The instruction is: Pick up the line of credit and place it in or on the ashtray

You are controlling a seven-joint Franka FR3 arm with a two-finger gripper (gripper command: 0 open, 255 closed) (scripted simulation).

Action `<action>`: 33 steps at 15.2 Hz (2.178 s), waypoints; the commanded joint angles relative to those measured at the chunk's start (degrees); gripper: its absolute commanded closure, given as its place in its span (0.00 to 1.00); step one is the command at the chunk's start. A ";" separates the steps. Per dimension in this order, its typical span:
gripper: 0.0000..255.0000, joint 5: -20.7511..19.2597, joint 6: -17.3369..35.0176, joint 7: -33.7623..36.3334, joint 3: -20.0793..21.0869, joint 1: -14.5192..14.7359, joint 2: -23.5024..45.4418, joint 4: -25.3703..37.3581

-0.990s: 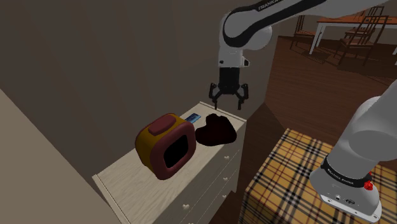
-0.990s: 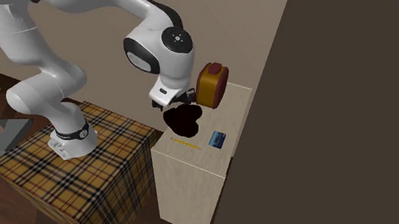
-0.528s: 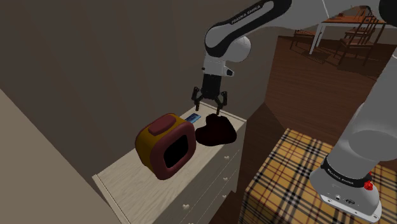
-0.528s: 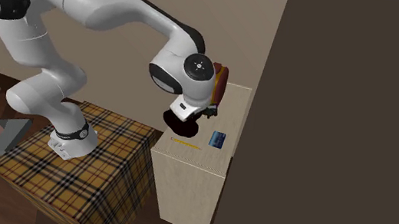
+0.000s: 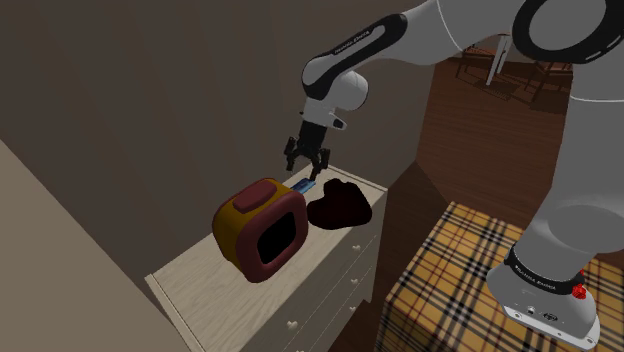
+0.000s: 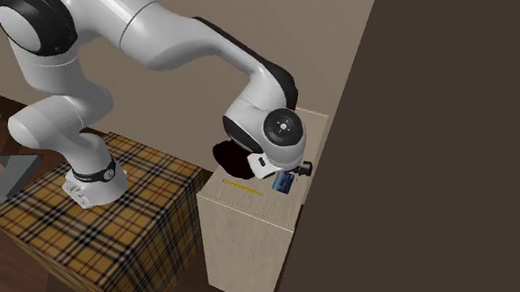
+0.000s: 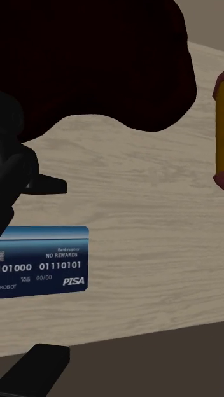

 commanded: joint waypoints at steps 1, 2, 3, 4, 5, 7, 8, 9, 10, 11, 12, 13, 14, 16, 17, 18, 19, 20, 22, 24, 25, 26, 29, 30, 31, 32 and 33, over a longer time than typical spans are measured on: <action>0.00 0.87 1.64 0.64 0.05 0.19 1.25 0.08; 0.00 1.02 2.26 0.56 0.19 0.40 1.63 -0.07; 0.00 1.16 2.88 0.48 0.32 0.62 2.02 -0.21; 0.00 1.31 3.50 0.40 0.46 0.83 2.42 -0.34; 0.00 1.45 4.12 0.32 0.60 1.04 2.82 -0.46; 0.00 1.83 5.69 0.11 0.95 1.59 3.92 -0.69; 0.00 1.83 5.69 0.11 0.94 1.59 3.91 -0.71; 0.00 1.83 5.69 0.11 0.94 1.59 3.91 -0.70; 0.00 1.83 5.69 0.11 0.94 1.59 3.91 -0.69; 0.00 1.83 5.69 0.11 0.94 1.59 3.92 -0.69; 0.00 1.83 5.69 0.11 0.94 1.59 3.92 -0.69; 0.00 1.83 5.69 0.11 0.94 1.59 3.92 -0.69; 0.00 1.83 5.69 0.11 0.94 1.59 3.92 -0.69; 1.00 1.83 5.69 0.11 0.94 1.59 3.92 -0.69; 1.00 1.83 5.69 0.11 0.94 1.59 3.92 -0.69; 1.00 1.83 5.69 0.11 0.94 1.59 3.92 -0.69; 1.00 1.83 5.69 0.11 0.94 1.59 3.91 -0.70; 1.00 1.83 5.70 0.11 0.94 1.59 3.90 -0.72; 1.00 1.84 5.70 0.10 0.94 1.59 3.90 -0.72; 1.00 1.84 5.71 0.11 0.95 1.60 3.90 -0.73; 1.00 1.83 5.69 0.11 0.94 1.59 3.92 -0.69; 1.00 1.66 5.17 0.49 0.90 1.57 3.46 -0.55; 1.00 1.18 3.59 1.60 0.79 1.51 2.17 -0.02; 1.00 1.02 3.06 1.96 0.75 1.48 1.75 0.18; 1.00 0.87 2.53 2.33 0.72 1.46 1.35 0.39; 1.00 0.71 1.99 2.70 0.68 1.43 0.95 0.61; 1.00 0.56 1.45 3.07 0.65 1.41 0.56 0.85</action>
